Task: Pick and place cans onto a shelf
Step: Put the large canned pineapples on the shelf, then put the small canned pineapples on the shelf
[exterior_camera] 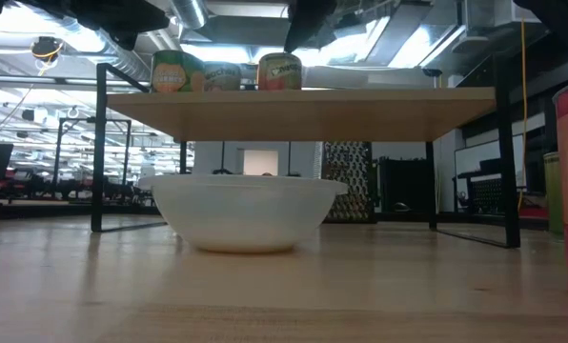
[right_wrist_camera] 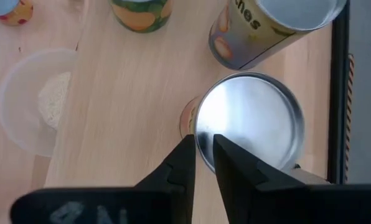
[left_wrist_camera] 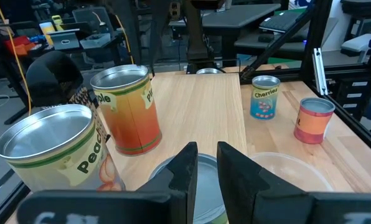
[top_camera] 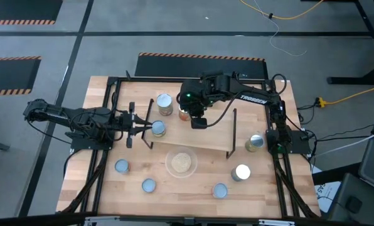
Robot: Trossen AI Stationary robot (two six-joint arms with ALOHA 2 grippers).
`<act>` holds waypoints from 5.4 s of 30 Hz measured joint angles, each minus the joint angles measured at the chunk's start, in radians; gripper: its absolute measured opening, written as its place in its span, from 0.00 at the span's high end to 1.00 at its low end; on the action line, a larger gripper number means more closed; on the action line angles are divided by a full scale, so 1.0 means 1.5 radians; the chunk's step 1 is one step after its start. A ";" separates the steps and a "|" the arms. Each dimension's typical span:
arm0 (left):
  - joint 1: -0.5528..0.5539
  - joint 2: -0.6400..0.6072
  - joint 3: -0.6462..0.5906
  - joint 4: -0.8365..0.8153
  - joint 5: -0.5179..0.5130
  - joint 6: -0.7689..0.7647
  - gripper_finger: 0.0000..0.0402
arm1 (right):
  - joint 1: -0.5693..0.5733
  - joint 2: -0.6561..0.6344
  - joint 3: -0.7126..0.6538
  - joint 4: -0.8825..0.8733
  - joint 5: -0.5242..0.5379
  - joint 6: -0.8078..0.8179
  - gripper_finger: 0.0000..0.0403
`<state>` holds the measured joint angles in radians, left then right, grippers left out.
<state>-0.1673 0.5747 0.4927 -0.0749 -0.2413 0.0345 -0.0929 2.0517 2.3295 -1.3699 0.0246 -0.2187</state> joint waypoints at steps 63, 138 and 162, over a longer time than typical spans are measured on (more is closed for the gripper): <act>0.000 0.000 0.000 0.001 0.088 -0.005 0.86 | 0.538 -0.408 -0.687 0.118 0.161 0.655 0.85; -0.423 0.568 0.469 -0.255 0.093 -0.814 0.86 | 0.563 -0.408 -0.738 0.178 0.132 0.649 0.85; -0.426 0.653 0.469 -0.359 0.139 -0.808 0.73 | 0.563 -0.408 -0.737 0.258 0.133 0.649 0.85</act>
<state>-0.8057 1.5546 1.1957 -0.6136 -0.0330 -1.1777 0.7513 1.4399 1.2235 -0.9826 0.2241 0.7553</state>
